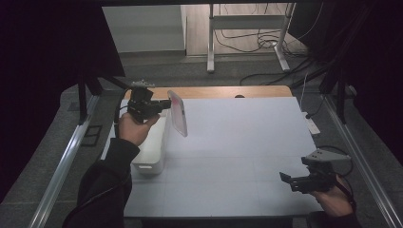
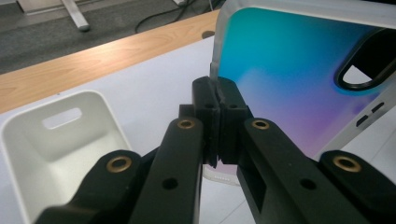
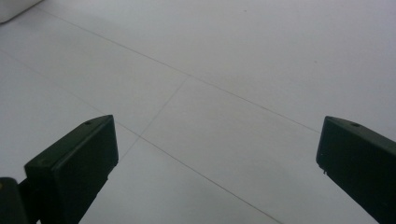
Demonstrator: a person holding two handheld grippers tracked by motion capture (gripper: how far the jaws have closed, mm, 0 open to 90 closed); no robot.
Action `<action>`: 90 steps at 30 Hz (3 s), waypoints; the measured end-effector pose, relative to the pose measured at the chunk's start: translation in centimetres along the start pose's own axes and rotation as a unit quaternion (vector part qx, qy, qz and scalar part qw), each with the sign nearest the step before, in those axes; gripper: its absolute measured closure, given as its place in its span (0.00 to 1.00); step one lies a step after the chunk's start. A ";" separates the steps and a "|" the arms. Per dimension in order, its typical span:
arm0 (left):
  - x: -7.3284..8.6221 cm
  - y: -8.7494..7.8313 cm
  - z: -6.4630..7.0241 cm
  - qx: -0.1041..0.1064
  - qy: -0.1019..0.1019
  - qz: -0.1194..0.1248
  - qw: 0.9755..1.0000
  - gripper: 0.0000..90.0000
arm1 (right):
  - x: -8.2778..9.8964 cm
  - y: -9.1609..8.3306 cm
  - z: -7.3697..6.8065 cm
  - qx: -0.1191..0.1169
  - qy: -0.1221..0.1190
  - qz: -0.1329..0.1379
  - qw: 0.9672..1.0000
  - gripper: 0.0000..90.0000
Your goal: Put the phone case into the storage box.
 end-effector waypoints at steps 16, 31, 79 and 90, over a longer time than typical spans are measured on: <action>-0.8 -1.2 -2.7 -0.035 -0.006 0.000 0.999 0.98 | 0.8 -1.8 1.1 0.038 0.031 0.000 0.999 0.00; -1.0 -1.2 -5.6 -0.082 -0.011 -0.007 0.997 0.98 | 0.9 -2.3 1.2 0.041 0.033 0.001 0.999 0.00; -0.1 2.1 -12.1 -0.168 -0.042 -0.012 0.985 0.98 | 1.0 -2.1 1.0 0.032 0.026 -0.008 0.999 0.00; 0.7 3.2 -13.1 -0.185 -0.051 -0.011 0.981 0.98 | 1.0 -2.0 0.9 0.028 0.023 -0.011 0.999 0.00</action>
Point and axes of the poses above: each handheld gripper's, and its own axes: y roughly forward along the jaws, x roughly out of its underside, z roughly to its right, the point moved 6 cm from there along y, roughly forward along the jaws, and after that the axes turned 14 degrees about z, right-handed, at the moved point
